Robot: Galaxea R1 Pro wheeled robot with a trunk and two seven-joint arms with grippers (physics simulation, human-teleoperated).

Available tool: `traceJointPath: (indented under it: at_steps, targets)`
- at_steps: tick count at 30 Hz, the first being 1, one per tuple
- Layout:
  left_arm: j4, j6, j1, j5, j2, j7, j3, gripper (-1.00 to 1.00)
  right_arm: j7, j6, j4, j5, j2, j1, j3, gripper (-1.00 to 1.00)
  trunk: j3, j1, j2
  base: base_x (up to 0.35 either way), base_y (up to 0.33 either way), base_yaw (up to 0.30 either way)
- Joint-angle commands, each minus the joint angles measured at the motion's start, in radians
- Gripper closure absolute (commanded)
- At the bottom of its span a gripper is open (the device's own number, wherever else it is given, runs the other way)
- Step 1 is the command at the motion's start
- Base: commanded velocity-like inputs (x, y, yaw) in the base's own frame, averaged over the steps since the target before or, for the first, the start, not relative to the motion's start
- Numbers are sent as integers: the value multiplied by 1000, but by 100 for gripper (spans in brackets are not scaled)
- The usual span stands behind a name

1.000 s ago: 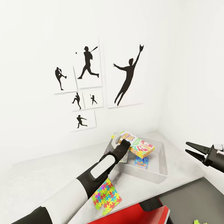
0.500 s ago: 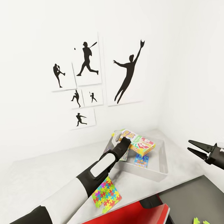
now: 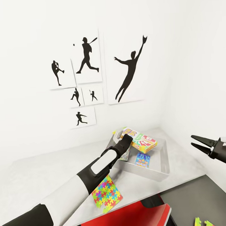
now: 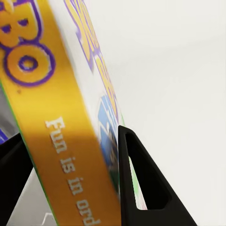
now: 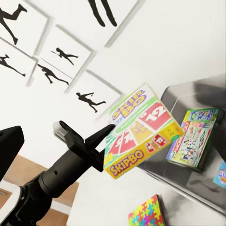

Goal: Put all the toys in the child's room - the three board games (two on the bed and one on the table), the two jigsaw puzzles on the table, and the tennis ball on the table - inside the toy box on the table in the child's room.

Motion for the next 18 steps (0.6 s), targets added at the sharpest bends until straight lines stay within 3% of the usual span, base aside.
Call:
traceJointPath:
  at_steps: [1,18]
  targets:
    - [-1,-9,-2,9,0,4,-3,100,7,4,0,8,0,-1,0,-100,-4,1,-2,0,0,0]
    - [11,-10,-2,7,0,4,-2,100,2,4,1,5,2,7,-2,-100,-31,1,-2,0,0,0]
